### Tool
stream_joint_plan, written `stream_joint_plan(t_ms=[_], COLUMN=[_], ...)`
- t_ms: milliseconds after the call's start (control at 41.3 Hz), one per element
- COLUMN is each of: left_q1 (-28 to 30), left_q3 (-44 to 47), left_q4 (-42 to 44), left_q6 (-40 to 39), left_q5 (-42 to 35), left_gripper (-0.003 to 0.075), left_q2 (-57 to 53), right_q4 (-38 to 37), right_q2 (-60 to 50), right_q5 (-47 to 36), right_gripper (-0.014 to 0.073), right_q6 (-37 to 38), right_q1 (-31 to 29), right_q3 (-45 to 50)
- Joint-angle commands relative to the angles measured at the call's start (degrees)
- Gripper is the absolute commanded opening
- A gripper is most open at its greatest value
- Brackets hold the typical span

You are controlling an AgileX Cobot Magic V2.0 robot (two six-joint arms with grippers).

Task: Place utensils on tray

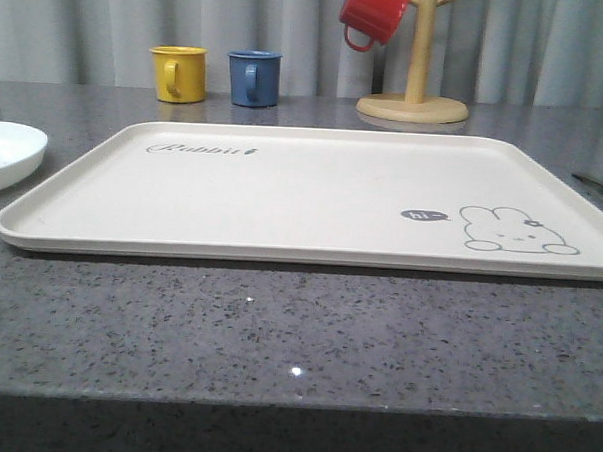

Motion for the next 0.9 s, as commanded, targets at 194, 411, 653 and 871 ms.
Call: stream_joint_plan(t_ms=[194, 411, 653, 871], left_q1=[0.03, 0.03, 0.03, 0.03], left_q3=[1.08, 1.08, 1.08, -3.11], left_q4=[-0.52, -0.52, -0.52, -0.52], left_q6=[-0.13, -0.13, -0.13, -0.13], left_q5=[-5.03, -5.03, -5.15, -7.31], left_gripper=[-0.0020, -0.0020, -0.0020, -0.0020], left_q2=[-1.13, -1.13, -1.13, -1.13], right_q4=[-0.52, -0.52, -0.52, -0.45], right_q2=[-0.93, -0.93, -0.93, -0.88], right_q5=[-4.81, -4.81, -6.67, -3.38], right_gripper=[-0.0116, -0.0116, -0.0116, -0.0116], right_q6=[0.18, 0.18, 0.18, 0.18], right_q1=[-0.43, -0.43, -0.43, -0.43], right_q3=[0.08, 0.08, 0.02, -5.11])
